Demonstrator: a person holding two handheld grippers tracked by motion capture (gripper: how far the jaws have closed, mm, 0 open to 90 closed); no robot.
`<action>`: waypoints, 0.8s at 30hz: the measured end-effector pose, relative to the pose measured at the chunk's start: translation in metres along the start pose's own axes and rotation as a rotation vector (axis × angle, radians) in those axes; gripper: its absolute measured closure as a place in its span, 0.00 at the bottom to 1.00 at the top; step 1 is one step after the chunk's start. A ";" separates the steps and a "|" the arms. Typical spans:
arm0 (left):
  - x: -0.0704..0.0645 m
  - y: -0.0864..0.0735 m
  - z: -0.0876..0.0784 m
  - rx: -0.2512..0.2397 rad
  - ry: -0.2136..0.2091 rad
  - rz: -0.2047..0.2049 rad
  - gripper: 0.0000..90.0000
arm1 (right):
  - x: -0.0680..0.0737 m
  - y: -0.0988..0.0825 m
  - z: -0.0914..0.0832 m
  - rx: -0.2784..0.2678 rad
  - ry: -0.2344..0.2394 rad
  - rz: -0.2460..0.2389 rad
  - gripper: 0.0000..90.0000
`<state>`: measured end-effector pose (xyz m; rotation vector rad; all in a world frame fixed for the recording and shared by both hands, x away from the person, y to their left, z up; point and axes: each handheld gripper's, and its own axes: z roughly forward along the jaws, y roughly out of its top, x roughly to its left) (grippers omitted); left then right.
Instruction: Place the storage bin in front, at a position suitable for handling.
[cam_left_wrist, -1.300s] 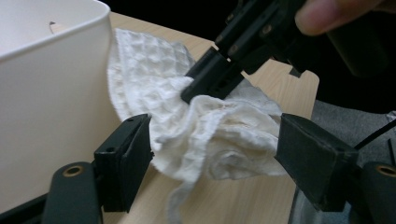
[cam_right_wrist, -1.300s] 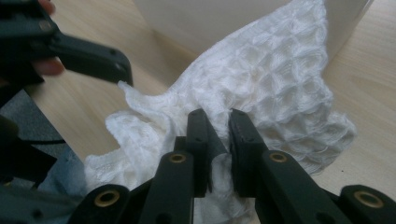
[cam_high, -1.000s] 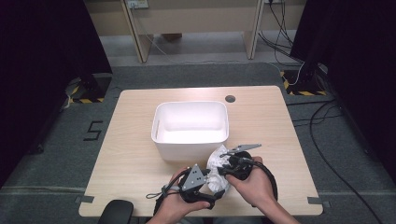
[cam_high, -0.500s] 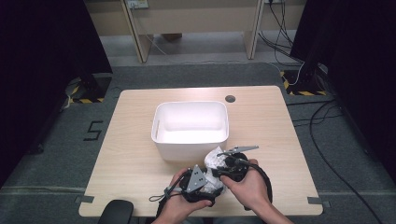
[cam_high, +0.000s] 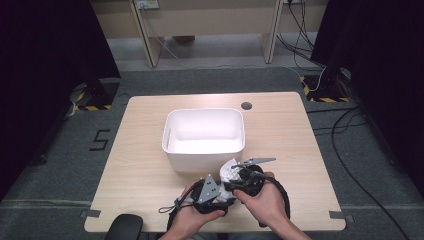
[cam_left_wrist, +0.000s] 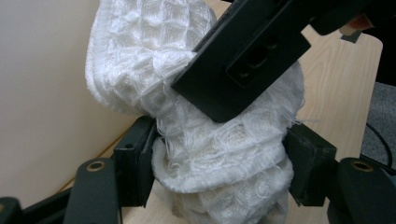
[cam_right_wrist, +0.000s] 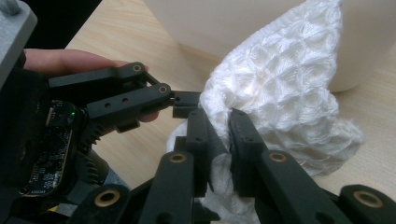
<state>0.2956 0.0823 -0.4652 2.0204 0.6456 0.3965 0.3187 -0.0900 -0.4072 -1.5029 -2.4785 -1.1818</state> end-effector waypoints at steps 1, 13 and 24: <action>0.000 0.000 0.000 0.000 0.000 0.000 0.42 | 0.000 0.000 0.000 0.000 0.000 0.000 0.90; 0.004 -0.005 -0.005 0.013 -0.006 0.023 0.70 | 0.003 -0.001 0.003 -0.013 0.027 -0.033 0.84; 0.018 -0.007 -0.020 0.013 0.001 0.059 0.78 | -0.002 0.009 -0.015 -0.141 0.116 -0.052 0.64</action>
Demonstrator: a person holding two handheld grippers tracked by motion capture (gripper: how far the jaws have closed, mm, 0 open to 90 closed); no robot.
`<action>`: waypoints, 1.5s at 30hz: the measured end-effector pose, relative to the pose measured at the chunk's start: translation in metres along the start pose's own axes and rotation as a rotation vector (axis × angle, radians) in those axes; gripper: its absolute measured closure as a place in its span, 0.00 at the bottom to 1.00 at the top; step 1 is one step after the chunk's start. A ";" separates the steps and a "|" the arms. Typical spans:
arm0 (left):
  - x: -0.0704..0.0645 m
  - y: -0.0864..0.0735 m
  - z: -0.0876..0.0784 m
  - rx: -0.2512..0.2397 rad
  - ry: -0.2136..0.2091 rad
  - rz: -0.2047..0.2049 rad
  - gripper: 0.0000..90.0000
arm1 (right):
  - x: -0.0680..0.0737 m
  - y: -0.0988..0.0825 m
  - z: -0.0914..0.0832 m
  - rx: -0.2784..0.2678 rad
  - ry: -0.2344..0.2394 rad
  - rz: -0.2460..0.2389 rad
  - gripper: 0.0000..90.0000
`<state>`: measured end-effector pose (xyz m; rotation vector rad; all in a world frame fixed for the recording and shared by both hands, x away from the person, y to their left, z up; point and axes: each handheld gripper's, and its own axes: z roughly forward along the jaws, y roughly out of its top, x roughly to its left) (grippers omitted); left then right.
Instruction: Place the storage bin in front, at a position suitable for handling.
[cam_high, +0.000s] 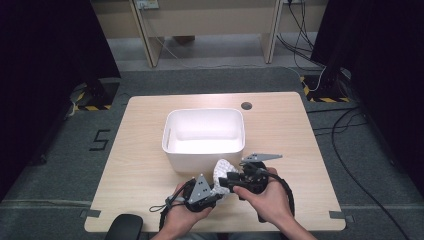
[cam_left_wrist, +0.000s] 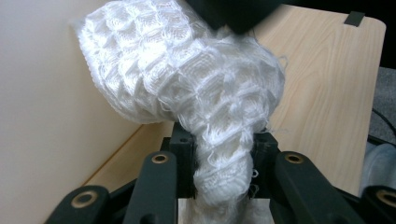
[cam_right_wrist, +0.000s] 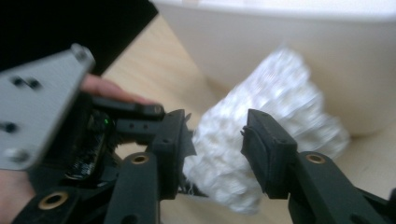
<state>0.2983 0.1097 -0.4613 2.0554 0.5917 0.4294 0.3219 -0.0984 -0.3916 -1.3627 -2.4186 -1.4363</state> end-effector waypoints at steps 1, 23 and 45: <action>0.002 -0.001 -0.002 0.003 0.002 0.007 0.78 | -0.001 0.002 -0.004 -0.021 -0.001 0.003 0.63; 0.055 -0.028 -0.076 0.000 0.102 -0.040 0.77 | -0.066 0.062 -0.028 -0.220 -0.247 0.031 0.70; 0.090 -0.059 -0.100 -0.017 0.211 -0.132 0.77 | -0.085 0.071 0.017 -0.102 -0.299 -0.024 0.79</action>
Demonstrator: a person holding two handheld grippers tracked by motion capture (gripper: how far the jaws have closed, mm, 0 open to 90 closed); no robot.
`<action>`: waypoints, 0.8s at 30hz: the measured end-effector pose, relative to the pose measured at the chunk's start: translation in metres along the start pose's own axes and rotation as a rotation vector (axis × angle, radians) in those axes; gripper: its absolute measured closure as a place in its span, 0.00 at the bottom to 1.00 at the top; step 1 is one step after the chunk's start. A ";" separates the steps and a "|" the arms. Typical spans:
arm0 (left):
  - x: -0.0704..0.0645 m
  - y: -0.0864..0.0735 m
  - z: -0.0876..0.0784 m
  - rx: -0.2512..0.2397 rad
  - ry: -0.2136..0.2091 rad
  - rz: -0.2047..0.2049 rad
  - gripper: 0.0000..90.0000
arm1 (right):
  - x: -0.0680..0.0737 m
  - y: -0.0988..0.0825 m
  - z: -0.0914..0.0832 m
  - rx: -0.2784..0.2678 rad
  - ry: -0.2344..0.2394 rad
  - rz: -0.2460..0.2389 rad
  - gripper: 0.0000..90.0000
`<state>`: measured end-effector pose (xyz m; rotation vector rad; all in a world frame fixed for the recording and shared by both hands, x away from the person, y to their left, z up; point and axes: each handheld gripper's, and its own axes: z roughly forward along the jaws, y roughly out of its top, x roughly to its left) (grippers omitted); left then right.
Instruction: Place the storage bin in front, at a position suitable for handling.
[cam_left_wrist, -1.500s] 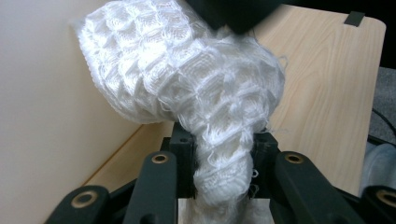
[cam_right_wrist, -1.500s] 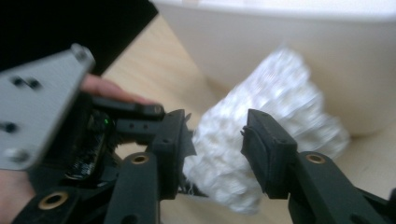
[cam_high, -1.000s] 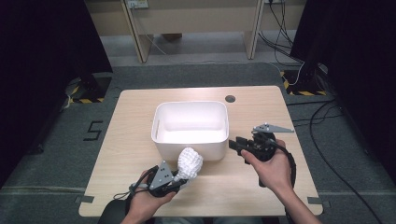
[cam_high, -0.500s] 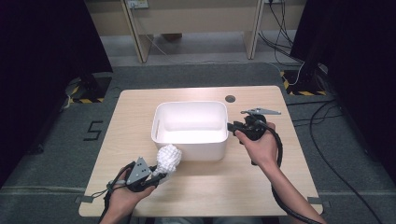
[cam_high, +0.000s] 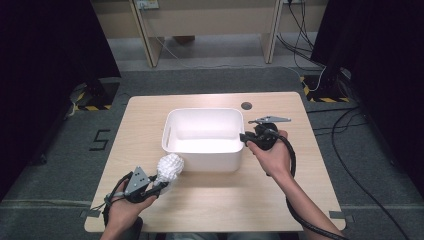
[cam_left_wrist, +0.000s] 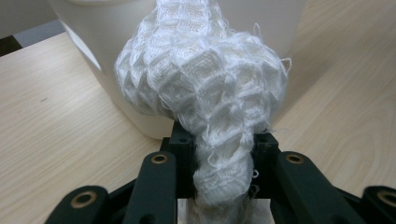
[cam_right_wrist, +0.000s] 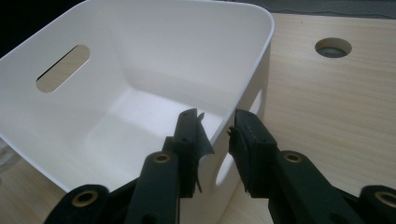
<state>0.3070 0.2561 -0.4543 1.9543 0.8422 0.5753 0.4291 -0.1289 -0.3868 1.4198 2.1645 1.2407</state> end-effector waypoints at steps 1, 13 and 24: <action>0.000 0.000 0.000 0.000 0.000 0.000 0.77 | 0.000 0.000 0.000 0.000 0.000 0.000 0.79; 0.008 0.001 0.000 0.011 0.010 0.008 0.77 | 0.003 0.005 0.014 0.035 -0.027 -0.029 0.75; 0.010 0.005 -0.004 0.027 0.009 0.021 0.77 | 0.005 0.009 0.015 0.058 -0.060 -0.041 0.77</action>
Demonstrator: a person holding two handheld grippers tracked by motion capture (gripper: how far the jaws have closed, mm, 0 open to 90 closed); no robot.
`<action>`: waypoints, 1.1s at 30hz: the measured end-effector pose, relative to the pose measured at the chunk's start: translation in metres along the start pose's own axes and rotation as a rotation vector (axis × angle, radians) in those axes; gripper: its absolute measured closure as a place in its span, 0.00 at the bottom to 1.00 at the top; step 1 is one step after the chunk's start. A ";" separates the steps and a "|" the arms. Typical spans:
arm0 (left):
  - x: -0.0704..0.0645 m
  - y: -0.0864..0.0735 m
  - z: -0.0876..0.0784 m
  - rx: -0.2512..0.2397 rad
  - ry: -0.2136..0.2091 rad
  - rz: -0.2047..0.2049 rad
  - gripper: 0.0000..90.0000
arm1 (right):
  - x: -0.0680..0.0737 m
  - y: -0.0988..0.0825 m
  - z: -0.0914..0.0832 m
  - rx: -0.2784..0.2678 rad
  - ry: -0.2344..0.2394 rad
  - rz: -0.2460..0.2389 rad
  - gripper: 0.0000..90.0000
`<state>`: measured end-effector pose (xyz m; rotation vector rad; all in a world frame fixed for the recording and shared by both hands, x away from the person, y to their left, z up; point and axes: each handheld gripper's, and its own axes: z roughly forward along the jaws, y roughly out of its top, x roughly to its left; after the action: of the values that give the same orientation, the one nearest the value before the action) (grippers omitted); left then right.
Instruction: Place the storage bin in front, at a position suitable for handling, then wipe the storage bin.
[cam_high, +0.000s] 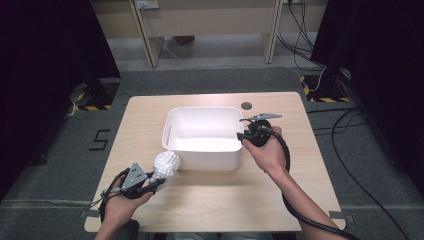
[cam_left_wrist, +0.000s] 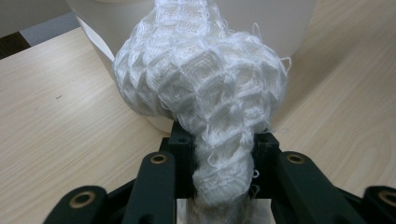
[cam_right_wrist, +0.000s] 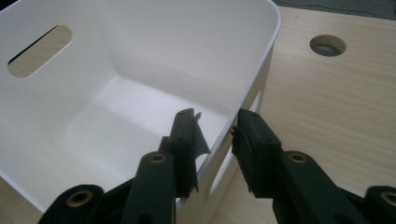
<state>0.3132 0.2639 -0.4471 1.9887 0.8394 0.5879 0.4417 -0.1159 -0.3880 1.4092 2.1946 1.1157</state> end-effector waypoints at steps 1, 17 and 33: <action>0.000 0.000 0.000 0.000 0.000 0.000 0.77 | 0.000 0.000 0.000 0.000 0.000 0.000 0.77; 0.004 -0.006 0.001 -0.019 0.004 -0.049 0.76 | 0.001 0.002 0.001 0.006 -0.021 -0.022 0.79; 0.004 0.004 0.001 -0.015 0.028 -0.058 0.76 | 0.005 0.003 0.001 0.011 -0.050 -0.034 0.82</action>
<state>0.3181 0.2653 -0.4441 1.9402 0.9035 0.5880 0.4419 -0.1106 -0.3863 1.3839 2.1848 1.0471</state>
